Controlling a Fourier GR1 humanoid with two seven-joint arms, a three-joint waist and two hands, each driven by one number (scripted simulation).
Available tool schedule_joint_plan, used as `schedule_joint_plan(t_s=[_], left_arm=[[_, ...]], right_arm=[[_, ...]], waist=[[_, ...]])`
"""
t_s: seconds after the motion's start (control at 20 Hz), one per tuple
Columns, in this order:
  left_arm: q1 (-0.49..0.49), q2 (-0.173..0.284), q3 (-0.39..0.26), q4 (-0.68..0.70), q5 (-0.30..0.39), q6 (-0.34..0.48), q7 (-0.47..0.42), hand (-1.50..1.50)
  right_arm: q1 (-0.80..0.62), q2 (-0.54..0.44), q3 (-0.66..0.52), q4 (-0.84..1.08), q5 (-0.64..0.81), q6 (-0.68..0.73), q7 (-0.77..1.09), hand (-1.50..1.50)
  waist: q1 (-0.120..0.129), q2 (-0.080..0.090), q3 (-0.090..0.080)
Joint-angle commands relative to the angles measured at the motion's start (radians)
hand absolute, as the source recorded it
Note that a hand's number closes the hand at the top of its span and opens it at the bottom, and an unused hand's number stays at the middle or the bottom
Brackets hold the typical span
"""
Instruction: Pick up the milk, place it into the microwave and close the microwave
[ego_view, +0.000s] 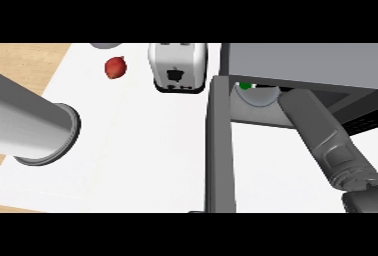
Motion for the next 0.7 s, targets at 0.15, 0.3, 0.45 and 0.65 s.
schedule_joint_plan(t_s=[0.15, 0.3, 0.45, 0.65], left_arm=[[-0.039, 0.026, -0.001, 0.014, -0.038, 0.008, -0.002, -1.50], [-0.040, 0.014, -0.008, 0.032, -0.075, -0.001, -0.017, -1.50], [-0.048, 0.021, -0.019, 0.030, -0.075, -0.002, -0.008, -1.50], [-0.053, 0.059, -0.027, 0.047, -0.071, -0.033, 0.003, -1.50]], right_arm=[[0.012, -0.078, 0.030, 0.140, 0.062, -0.250, 0.238, -1.50], [-0.006, -0.046, 0.036, 0.071, 0.059, -0.156, 0.104, -1.50], [-0.035, -0.065, 0.029, 0.059, 0.052, -0.062, 0.076, -1.50], [-0.030, -0.045, 0.024, 0.053, 0.047, -0.021, 0.033, -1.50]], waist=[[0.014, 0.013, -0.007], [0.021, 0.007, 0.000], [0.021, 0.004, 0.001], [0.021, 0.000, 0.001]])
